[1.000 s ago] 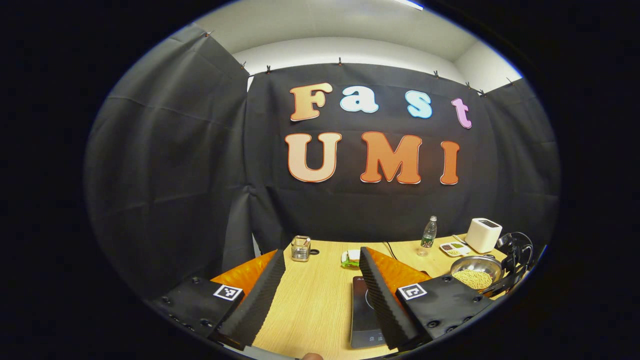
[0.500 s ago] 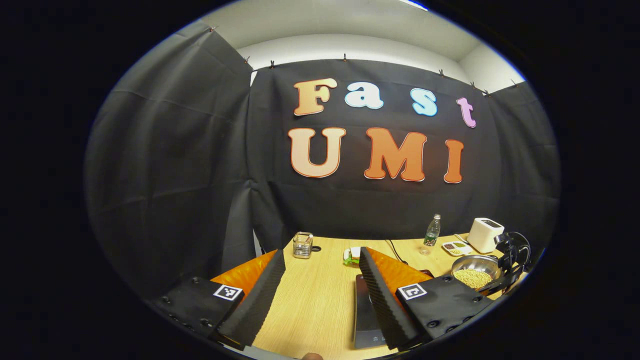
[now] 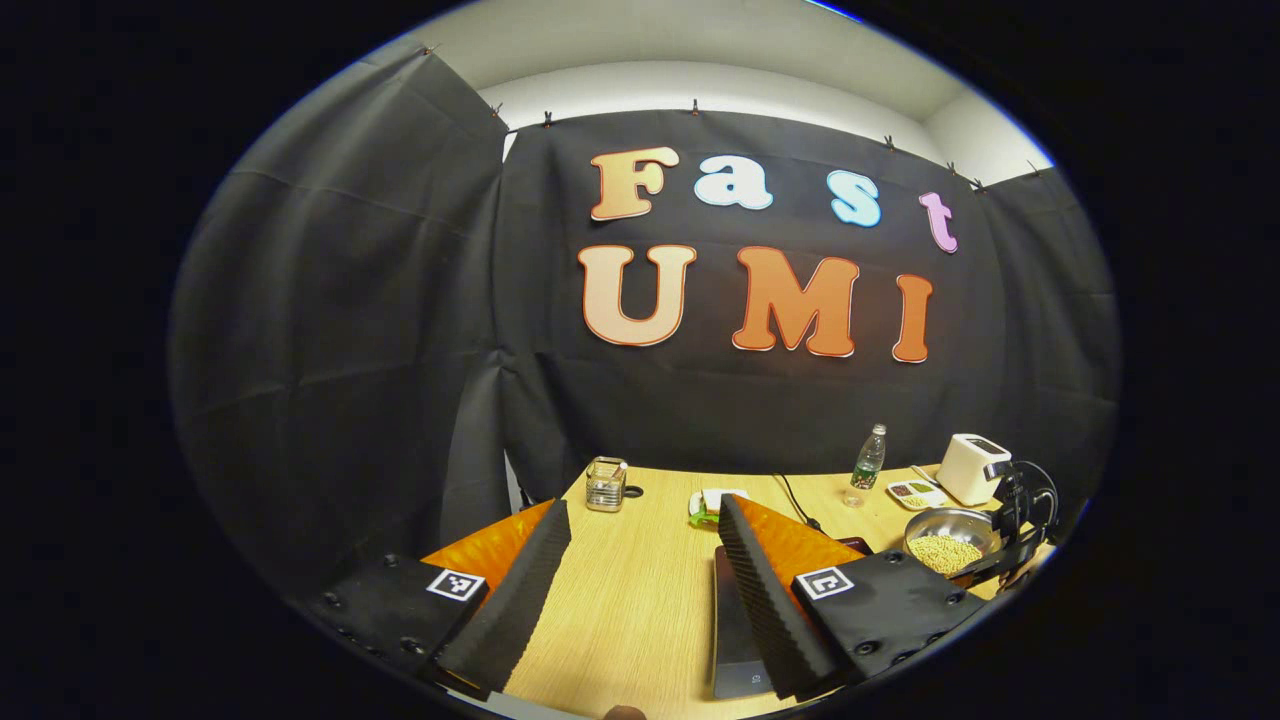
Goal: First push the handle of the pot to place it horizontally, then grasp the pot with both hands and set it on the induction cooktop.
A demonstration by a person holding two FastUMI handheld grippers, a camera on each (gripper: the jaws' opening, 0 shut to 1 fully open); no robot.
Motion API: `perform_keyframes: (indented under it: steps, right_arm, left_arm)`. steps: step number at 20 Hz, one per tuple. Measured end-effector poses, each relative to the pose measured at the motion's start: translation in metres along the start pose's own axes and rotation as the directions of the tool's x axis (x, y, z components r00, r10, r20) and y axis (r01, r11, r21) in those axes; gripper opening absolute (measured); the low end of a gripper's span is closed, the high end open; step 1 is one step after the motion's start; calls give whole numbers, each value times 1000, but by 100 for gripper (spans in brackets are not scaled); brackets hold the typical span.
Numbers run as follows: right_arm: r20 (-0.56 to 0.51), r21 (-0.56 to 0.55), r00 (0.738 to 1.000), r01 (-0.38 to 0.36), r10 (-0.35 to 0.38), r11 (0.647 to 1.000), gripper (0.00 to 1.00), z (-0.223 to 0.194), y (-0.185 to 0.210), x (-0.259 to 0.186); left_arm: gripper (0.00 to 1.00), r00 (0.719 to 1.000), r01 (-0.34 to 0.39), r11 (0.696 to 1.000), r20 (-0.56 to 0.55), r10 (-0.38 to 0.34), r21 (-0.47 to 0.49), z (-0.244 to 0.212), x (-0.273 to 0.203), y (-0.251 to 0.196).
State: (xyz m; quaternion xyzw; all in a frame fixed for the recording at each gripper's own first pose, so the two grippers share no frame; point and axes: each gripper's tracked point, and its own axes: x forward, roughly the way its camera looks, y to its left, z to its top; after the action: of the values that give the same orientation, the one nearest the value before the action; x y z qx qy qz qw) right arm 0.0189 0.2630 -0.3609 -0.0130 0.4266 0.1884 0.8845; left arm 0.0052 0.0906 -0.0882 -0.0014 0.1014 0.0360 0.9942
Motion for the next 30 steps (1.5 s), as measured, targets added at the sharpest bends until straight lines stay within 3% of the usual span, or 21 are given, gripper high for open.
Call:
perform_keyframes:
  steps: [19,25,27,30]
  right_arm:
    - [48,43,999,9,-11,999,0,39,8,27]
    - [69,21,998,2,-4,1000,0,44,9,26]
    - [82,8,996,-29,28,1000,0,44,18,13]
    - [142,-35,989,-43,47,998,7,53,21,-12]
  left_arm:
    - [98,999,-20,999,-41,19,-38,-19,25,24]
    - [98,999,6,999,-31,-8,-39,-15,19,7]
    - [98,999,30,999,-26,-31,-45,-13,19,-6]
    - [98,996,85,995,-32,-87,-54,-14,21,-38]
